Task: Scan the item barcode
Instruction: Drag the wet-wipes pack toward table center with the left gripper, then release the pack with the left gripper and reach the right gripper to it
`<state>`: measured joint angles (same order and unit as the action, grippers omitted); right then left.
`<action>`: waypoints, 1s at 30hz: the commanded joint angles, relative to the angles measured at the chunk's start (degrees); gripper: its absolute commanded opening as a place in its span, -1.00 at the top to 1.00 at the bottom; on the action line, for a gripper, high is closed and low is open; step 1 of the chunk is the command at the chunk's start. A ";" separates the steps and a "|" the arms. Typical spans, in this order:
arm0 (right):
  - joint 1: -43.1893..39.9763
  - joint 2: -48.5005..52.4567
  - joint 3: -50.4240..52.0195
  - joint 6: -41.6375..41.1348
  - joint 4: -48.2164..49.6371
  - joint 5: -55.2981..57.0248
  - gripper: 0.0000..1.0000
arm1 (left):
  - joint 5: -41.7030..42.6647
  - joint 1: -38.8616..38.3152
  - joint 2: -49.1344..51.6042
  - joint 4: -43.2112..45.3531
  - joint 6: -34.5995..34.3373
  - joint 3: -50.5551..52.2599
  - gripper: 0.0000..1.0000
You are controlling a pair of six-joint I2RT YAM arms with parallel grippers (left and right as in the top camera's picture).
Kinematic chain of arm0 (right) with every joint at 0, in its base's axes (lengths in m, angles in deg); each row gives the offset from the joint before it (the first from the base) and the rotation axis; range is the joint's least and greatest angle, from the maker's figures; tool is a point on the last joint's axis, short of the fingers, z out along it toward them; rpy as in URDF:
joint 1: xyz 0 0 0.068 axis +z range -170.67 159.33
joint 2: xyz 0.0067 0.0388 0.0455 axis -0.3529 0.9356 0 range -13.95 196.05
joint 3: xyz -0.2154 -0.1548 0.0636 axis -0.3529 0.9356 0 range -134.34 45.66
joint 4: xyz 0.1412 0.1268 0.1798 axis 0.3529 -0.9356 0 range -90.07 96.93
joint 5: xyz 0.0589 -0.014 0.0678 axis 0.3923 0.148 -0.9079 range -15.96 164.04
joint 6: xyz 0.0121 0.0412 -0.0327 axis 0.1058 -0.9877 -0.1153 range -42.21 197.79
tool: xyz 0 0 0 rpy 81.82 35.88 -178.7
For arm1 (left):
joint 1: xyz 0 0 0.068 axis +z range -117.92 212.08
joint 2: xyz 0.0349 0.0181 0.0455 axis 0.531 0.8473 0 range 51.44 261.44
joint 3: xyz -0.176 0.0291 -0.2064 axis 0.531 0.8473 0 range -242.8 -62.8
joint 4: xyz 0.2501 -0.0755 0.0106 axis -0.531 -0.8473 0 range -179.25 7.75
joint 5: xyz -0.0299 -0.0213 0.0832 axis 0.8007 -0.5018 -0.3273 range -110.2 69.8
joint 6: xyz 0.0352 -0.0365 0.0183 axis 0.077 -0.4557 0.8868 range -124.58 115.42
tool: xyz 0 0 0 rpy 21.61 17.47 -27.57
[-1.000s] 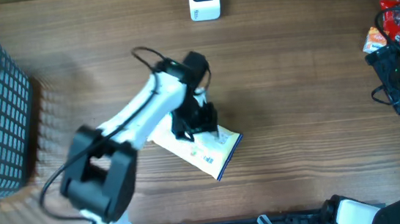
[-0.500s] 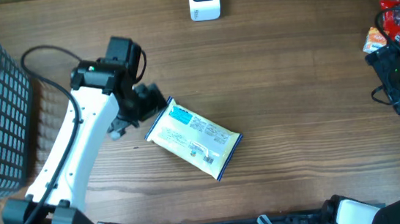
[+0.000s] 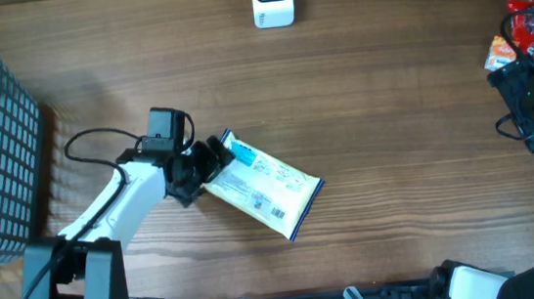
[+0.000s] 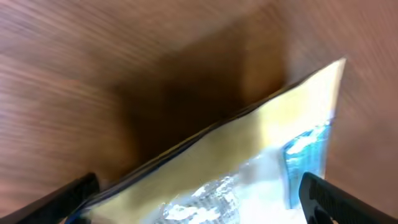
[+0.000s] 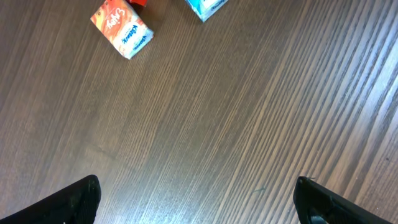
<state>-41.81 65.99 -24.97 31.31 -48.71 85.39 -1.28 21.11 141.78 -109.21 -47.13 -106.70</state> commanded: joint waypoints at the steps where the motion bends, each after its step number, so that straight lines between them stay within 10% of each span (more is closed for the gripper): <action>1: 0.22 0.52 0.20 -0.61 -0.02 -0.52 -1.00 | 3.02 -1.09 1.64 6.08 -1.64 2.99 -0.95; 15: 0.22 0.52 0.20 -0.61 -0.02 -0.52 -1.00 | 28.20 -1.14 -0.22 34.16 5.88 1.81 -0.99; 21: 0.22 0.52 0.20 -0.63 1.66 -0.52 -0.99 | 23.98 4.42 -13.35 18.95 10.93 -3.61 -0.99; 27: 0.22 0.52 0.20 -0.96 7.54 -0.59 -0.99 | -13.99 4.39 -31.45 -16.55 15.89 -17.70 -0.99; 30: 0.24 0.55 0.22 -1.27 9.99 -18.10 -0.99 | -23.65 7.17 -37.24 -25.33 8.85 -19.34 -1.00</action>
<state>-41.84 65.99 -24.92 30.61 -39.05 82.93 -8.01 25.84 108.47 -129.85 -34.25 -124.99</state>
